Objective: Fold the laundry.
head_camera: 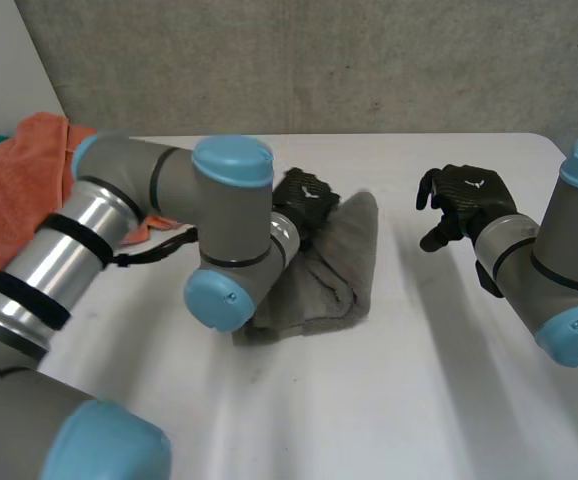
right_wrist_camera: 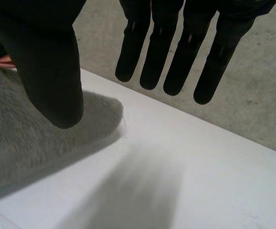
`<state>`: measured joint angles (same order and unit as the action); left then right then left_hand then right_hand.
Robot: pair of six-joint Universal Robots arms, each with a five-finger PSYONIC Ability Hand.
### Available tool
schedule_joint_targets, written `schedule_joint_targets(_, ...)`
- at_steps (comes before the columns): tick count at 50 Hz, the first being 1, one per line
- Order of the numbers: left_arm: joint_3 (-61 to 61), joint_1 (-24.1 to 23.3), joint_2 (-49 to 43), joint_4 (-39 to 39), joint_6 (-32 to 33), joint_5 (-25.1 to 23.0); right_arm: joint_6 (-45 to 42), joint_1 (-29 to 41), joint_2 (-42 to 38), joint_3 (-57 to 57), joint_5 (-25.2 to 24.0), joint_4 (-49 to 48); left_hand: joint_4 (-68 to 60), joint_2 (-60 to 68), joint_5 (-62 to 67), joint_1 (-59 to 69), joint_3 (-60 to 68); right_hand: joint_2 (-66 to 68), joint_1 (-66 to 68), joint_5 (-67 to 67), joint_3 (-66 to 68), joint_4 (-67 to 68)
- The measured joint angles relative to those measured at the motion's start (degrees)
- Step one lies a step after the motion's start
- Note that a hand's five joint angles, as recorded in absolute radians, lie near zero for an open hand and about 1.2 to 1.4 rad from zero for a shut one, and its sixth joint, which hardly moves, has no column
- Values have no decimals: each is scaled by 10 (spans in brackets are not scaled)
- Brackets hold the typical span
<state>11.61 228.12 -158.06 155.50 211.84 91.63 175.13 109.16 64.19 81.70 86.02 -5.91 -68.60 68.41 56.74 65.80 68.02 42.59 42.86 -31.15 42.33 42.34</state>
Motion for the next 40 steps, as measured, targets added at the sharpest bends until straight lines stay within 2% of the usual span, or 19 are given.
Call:
schedule_joint_targets(2, 0, 0, 0, 0, 0, 0, 0, 0, 0, 0, 0, 0, 0, 0, 0, 0, 0, 0, 0, 0, 0, 0)
schedule_joint_targets(3, 80, 1, 53, 24, -3, 38, -1, 4, 1, 0, -5, 3, 0, 0, 0, 0, 0, 0, 0, 0, 0, 0)
schedule_joint_targets(6, 184, 2, 121, 67, 9, 75, -4, 11, 1, 0, -10, 8, 0, 0, 0, 0, 0, 0, 0, 0, 0, 0)
schedule_joint_targets(13, 356, -4, 227, 110, 59, 106, -13, 30, -1, -1, -13, 20, 0, 0, 0, 0, 0, -3, -4, 3, -3, -5)
schedule_joint_targets(19, 421, -14, 259, 71, 62, 130, -30, 51, -5, -1, -13, 31, 0, 0, 0, 0, 0, -4, -4, 6, -3, -6)
schedule_joint_targets(28, 460, -34, 266, -4, 13, 161, -68, 82, -22, -14, -9, 36, 0, 0, 0, 0, 0, -25, -30, 30, -28, -29)
schedule_joint_targets(33, 468, -39, 283, -20, 1, 166, -76, 89, -35, -30, -8, 37, 0, -1, 0, -1, 0, -85, -85, 81, -85, -81)
schedule_joint_targets(34, 469, -38, 289, -21, 0, 167, -77, 91, -40, -38, -8, 38, 67, -65, -59, -65, -64, -108, -108, 103, -104, -101)
schedule_joint_targets(35, 468, -36, 298, -20, 0, 167, -77, 93, -44, -45, -8, 39, 236, -234, -224, -256, -230, -145, -145, 139, -142, -140)
schedule_joint_targets(36, 467, -34, 303, -19, 0, 167, -77, 94, -46, -49, -8, 40, 248, -247, -236, -270, -242, -166, -170, 162, -161, -160)
schedule_joint_targets(37, 465, -28, 314, -14, 0, 167, -76, 96, -51, -58, -8, 42, 434, -442, -419, -474, -423, -206, -209, 200, -195, -200)
schedule_joint_targets(38, 461, -22, 323, -7, 0, 166, -74, 99, -57, -68, -8, 45, 503, -506, -481, -528, -491, -264, -268, 255, -256, -258)
schedule_joint_targets(40, 455, -8, 338, 10, -2, 164, -70, 104, -65, -86, -9, 51, 570, -565, -540, -552, -557, -304, -303, 280, -300, -295)
